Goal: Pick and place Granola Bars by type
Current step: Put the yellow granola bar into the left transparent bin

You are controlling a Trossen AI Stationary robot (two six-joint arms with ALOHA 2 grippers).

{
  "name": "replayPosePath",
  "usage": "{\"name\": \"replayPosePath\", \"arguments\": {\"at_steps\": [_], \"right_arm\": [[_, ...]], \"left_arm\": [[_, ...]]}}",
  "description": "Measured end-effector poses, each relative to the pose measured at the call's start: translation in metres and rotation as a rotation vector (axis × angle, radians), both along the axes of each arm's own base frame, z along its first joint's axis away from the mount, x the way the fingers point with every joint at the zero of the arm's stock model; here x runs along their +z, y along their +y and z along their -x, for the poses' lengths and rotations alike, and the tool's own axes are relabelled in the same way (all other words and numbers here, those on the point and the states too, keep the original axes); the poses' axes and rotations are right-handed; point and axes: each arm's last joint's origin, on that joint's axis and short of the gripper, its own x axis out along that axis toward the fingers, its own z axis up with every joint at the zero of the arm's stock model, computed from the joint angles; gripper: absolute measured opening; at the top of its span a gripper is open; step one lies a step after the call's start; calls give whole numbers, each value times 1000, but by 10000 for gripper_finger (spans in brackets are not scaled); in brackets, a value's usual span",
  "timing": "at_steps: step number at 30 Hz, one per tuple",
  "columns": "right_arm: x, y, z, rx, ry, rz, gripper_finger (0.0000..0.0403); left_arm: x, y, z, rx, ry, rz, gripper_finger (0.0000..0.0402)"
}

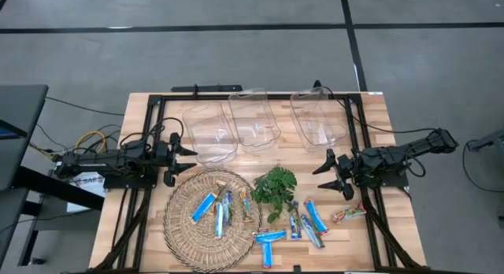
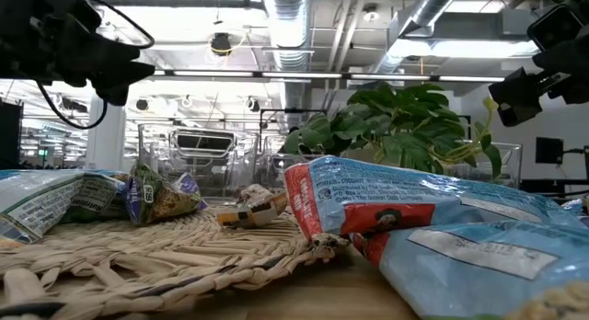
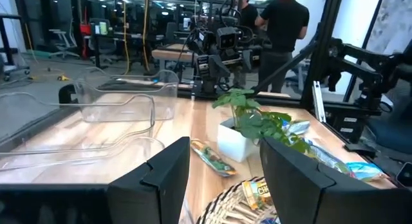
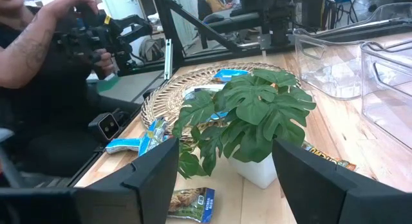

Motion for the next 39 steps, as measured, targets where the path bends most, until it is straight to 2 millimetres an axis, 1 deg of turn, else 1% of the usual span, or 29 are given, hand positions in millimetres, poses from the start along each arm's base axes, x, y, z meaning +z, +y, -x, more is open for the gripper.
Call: {"name": "replayPosePath", "arguments": {"at_steps": [4,8,11,13,17,23,30,35,39], "right_arm": [[0,0,0,0,0,0,244],[0,0,0,0,0,0,244],[0,0,0,0,1,0,244],[0,0,0,0,0,0,244],[0,0,0,0,0,0,244],[0,0,0,0,0,0,244],[0,0,0,0,1,0,244],[0,0,0,0,1,0,244],[0,0,0,0,0,0,244]], "left_arm": [[-1,0,0,12,9,-25,183],[-3,0,-3,14,59,-47,183],[-1,-4,-6,-31,159,-48,183],[6,-8,-10,-45,214,-55,183],[12,-18,-21,-46,361,-27,183],[18,-46,-43,-22,532,18,183],[23,-84,-63,18,743,153,183],[26,-106,-68,43,834,225,183],[23,-123,-66,66,911,258,183]]}}
